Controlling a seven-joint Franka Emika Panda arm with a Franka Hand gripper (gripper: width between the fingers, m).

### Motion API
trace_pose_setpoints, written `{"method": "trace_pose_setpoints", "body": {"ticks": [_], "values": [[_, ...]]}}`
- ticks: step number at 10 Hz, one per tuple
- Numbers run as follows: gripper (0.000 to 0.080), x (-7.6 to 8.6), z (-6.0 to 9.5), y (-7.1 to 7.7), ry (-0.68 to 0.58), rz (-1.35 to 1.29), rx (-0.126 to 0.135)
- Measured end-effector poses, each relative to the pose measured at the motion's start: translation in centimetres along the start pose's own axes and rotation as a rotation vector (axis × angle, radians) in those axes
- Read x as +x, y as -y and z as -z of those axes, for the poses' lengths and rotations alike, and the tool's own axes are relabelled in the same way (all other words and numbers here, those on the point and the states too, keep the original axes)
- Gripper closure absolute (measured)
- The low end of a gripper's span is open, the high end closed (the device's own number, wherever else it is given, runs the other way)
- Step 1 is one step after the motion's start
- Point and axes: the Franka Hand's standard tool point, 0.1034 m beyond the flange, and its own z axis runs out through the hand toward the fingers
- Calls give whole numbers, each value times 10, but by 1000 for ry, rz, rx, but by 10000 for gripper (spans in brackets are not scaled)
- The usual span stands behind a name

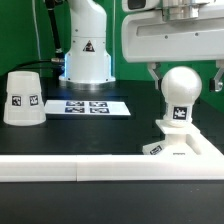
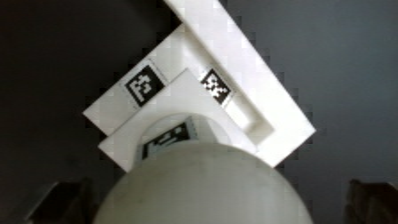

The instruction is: Assemble lamp

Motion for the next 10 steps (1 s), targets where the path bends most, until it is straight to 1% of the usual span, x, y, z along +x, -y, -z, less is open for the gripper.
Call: {"method": "trace_pose_setpoints", "body": {"ticks": [2, 3, 5, 6, 8, 10], "values": [[101, 1, 0, -1, 0, 185, -1], [101, 5, 1, -4, -7, 373, -6], [101, 10, 1, -5, -12, 671, -20], [101, 13, 0, -5, -8, 805, -21], [101, 16, -1, -6, 1, 968, -25], [101, 18, -1, -9, 3, 1119, -40]]}}
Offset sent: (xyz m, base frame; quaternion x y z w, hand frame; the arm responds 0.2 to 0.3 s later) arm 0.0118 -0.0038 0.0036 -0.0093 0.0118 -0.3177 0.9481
